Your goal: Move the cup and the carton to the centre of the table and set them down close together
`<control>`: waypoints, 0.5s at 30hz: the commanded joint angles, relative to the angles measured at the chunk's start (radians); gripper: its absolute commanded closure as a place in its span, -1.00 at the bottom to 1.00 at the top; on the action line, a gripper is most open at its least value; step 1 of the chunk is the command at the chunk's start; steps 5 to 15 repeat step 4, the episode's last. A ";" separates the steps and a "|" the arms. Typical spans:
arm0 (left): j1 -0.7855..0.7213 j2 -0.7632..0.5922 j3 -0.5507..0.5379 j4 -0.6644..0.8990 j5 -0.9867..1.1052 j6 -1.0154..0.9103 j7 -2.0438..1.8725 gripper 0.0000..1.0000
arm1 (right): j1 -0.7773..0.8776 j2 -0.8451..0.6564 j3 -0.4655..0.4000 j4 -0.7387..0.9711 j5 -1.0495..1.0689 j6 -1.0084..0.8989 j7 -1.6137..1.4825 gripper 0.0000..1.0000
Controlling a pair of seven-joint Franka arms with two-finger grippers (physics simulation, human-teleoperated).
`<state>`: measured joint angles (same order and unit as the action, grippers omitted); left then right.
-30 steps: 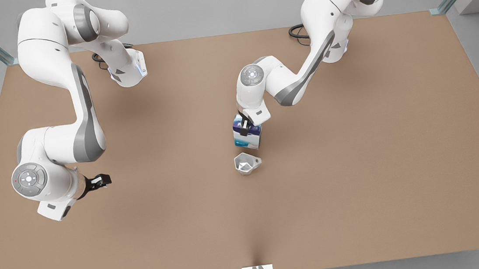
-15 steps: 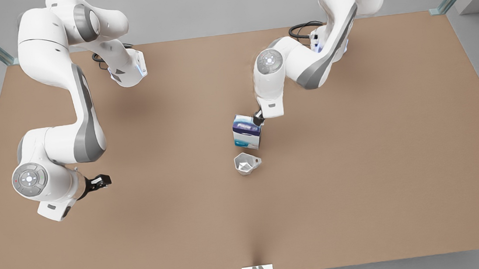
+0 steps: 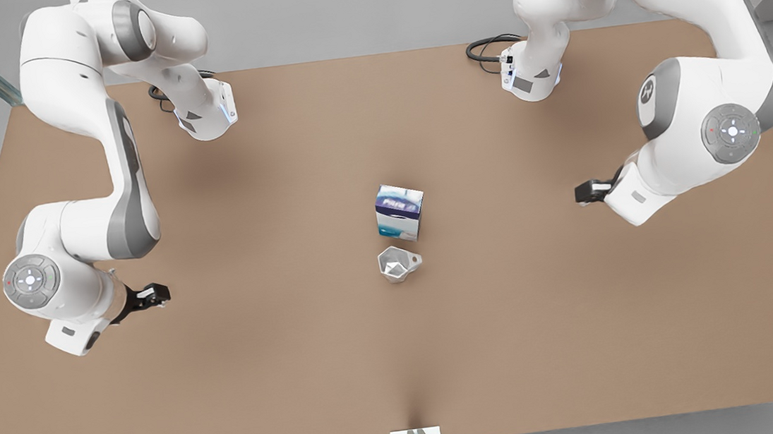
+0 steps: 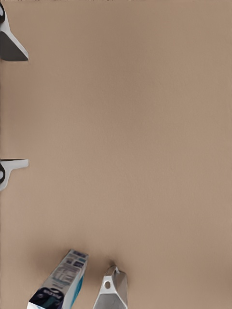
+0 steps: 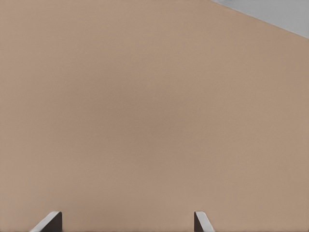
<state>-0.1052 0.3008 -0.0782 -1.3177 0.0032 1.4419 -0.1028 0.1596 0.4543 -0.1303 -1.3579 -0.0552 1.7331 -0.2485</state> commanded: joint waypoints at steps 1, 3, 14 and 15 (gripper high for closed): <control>-0.001 0.000 0.000 0.000 0.014 0.000 0.000 -1.00 | 0.000 -0.002 0.000 -0.001 0.000 0.002 0.000 -1.00; -0.001 0.000 0.001 0.000 0.015 -0.001 0.000 -1.00 | -0.002 -0.045 0.000 -0.079 0.000 0.057 0.000 -1.00; -0.001 -0.002 0.001 0.000 0.015 -0.001 0.000 -1.00 | -0.002 -0.051 0.000 -0.090 0.000 0.068 0.000 -1.00; -0.001 -0.002 0.001 0.000 0.015 -0.001 0.000 -1.00 | -0.002 -0.051 0.000 -0.090 0.000 0.068 0.000 -1.00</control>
